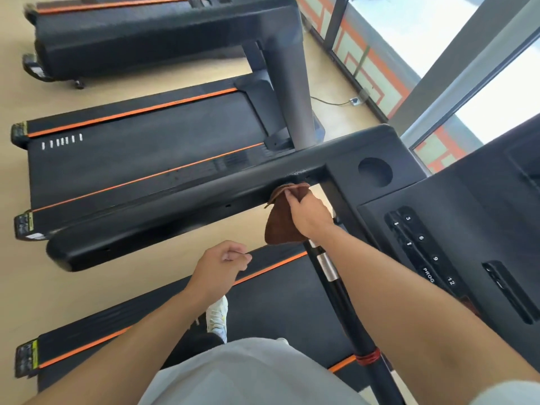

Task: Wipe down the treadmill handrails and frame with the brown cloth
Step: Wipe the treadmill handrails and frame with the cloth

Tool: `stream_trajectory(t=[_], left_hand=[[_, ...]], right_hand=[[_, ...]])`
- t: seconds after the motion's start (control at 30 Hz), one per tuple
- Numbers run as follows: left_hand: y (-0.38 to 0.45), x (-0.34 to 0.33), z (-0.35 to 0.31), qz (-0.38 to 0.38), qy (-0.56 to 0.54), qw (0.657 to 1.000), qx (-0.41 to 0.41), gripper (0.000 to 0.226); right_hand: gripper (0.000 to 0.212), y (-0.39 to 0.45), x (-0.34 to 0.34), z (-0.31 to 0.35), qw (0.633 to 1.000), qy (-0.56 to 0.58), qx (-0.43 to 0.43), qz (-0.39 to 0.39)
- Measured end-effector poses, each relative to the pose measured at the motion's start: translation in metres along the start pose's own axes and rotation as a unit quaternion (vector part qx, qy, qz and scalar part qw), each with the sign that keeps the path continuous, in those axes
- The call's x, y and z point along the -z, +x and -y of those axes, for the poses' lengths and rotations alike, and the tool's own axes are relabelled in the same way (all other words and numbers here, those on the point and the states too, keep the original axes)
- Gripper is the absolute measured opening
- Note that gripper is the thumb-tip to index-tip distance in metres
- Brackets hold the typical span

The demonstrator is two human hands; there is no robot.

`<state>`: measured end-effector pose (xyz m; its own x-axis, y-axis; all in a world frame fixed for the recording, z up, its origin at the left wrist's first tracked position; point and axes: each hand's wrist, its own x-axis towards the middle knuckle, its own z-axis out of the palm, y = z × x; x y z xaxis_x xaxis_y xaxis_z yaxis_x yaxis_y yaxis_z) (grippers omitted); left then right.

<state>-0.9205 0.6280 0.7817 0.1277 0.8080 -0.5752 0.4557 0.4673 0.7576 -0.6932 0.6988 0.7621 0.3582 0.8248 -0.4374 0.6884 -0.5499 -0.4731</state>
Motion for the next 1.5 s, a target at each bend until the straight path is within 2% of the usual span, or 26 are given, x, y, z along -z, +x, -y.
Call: stream_trajectory(t=[0.17,0.23,0.3,0.37,0.47,0.67,0.73,0.87,1.0,1.1,1.23,1.33,1.5], left_hand=[[-0.002,0.029,-0.001,0.002,0.007,1.0,-0.004,0.004],[-0.004,0.043,0.003,0.0,0.005,1.0,-0.01,0.004],[-0.005,0.057,0.008,-0.008,0.006,1.0,-0.02,0.006],[-0.004,0.069,0.012,-0.018,0.007,0.999,-0.025,0.007],[-0.009,0.074,0.014,-0.022,0.017,0.999,-0.036,0.005],[-0.031,0.044,0.006,0.01,0.049,0.996,-0.076,0.008],[-0.039,0.031,0.005,0.01,0.052,0.995,-0.082,0.011],[-0.061,-0.002,0.011,0.013,0.042,0.996,-0.075,0.015],[-0.078,-0.042,0.021,0.04,-0.002,0.998,-0.053,0.015],[-0.086,-0.07,0.028,0.062,-0.025,0.997,-0.036,0.018],[-0.092,-0.104,0.034,0.075,-0.021,0.996,-0.035,0.035],[-0.095,-0.117,0.038,0.069,-0.016,0.997,-0.031,0.035],[-0.102,-0.125,0.038,0.049,-0.002,0.999,-0.009,0.034]], right_hand=[[0.068,0.016,0.011,0.003,0.984,0.154,-0.057,0.069],[0.068,0.02,0.012,0.002,0.95,0.274,-0.111,0.103],[0.055,0.019,0.012,0.002,0.916,0.359,-0.134,0.117],[0.049,0.019,0.01,-0.002,0.902,0.394,-0.13,0.12],[0.059,0.012,0.007,-0.009,0.897,0.408,-0.105,0.131],[0.041,-0.014,0.01,-0.016,0.952,0.245,-0.067,0.17],[0.04,-0.022,0.01,-0.024,0.965,0.189,-0.068,0.171],[0.051,-0.054,0.012,-0.057,0.957,0.185,-0.086,0.206],[0.036,-0.093,0.013,-0.097,0.943,0.226,-0.103,0.223],[0.053,-0.118,0.011,-0.123,0.94,0.228,-0.108,0.23],[0.069,-0.13,0.005,-0.14,0.967,0.155,-0.073,0.19],[0.062,-0.143,0.003,-0.143,0.987,0.059,-0.016,0.148],[0.076,-0.175,0.0,-0.14,0.984,-0.167,-0.012,0.065]])
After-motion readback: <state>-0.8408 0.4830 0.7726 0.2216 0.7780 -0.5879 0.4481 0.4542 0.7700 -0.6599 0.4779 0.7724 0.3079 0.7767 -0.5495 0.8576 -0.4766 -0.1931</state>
